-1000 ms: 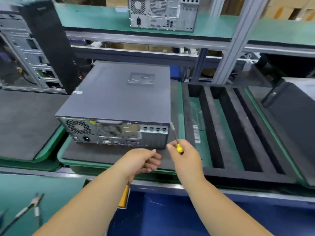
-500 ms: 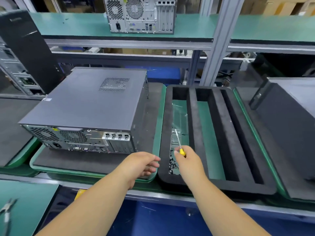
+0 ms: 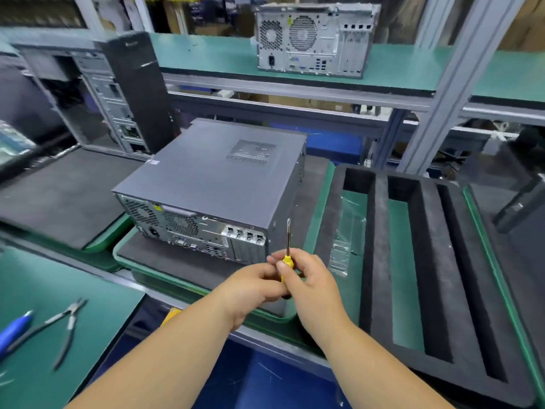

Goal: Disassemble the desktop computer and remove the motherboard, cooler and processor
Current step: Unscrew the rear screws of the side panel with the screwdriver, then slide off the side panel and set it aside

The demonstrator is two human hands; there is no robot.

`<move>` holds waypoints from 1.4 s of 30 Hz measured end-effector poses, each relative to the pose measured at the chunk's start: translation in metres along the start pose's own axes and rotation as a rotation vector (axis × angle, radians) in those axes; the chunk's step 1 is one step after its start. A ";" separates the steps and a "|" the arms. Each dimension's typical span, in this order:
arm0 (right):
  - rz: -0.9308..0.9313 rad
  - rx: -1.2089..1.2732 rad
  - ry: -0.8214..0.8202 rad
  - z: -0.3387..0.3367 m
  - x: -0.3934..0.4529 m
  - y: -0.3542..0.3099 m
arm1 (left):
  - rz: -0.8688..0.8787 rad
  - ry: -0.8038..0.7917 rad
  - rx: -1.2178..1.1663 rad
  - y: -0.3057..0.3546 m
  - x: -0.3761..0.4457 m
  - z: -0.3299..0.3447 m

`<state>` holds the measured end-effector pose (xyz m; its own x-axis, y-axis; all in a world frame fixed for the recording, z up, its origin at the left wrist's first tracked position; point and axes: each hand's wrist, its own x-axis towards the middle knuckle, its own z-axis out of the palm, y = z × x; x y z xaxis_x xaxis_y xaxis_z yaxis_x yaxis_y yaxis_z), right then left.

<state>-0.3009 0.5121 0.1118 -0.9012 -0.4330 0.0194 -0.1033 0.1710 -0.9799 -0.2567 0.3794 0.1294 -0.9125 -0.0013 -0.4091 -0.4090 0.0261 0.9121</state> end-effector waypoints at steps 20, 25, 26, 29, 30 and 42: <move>0.116 -0.153 -0.357 0.254 0.003 -0.018 | -0.389 0.774 0.445 -0.143 -0.132 -0.259; 0.136 -0.206 -0.411 0.308 0.002 -0.025 | -0.625 0.775 0.863 -0.197 -0.162 -0.333; 0.143 -0.206 -0.405 0.317 0.003 -0.026 | -0.645 0.763 0.882 -0.207 -0.165 -0.345; 0.164 -0.210 -0.379 0.339 0.007 -0.030 | -0.694 0.739 0.972 -0.224 -0.167 -0.367; 0.168 -0.210 -0.372 0.344 0.008 -0.031 | -0.702 0.722 1.006 -0.227 -0.166 -0.371; 0.198 -0.259 -0.266 0.360 0.021 -0.038 | -0.592 0.691 0.987 -0.213 -0.145 -0.394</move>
<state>-0.1645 0.1780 0.0781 -0.7777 -0.5772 -0.2490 -0.0724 0.4758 -0.8766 -0.0409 -0.0200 0.0044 -0.5397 -0.7560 -0.3704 -0.8302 0.5509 0.0854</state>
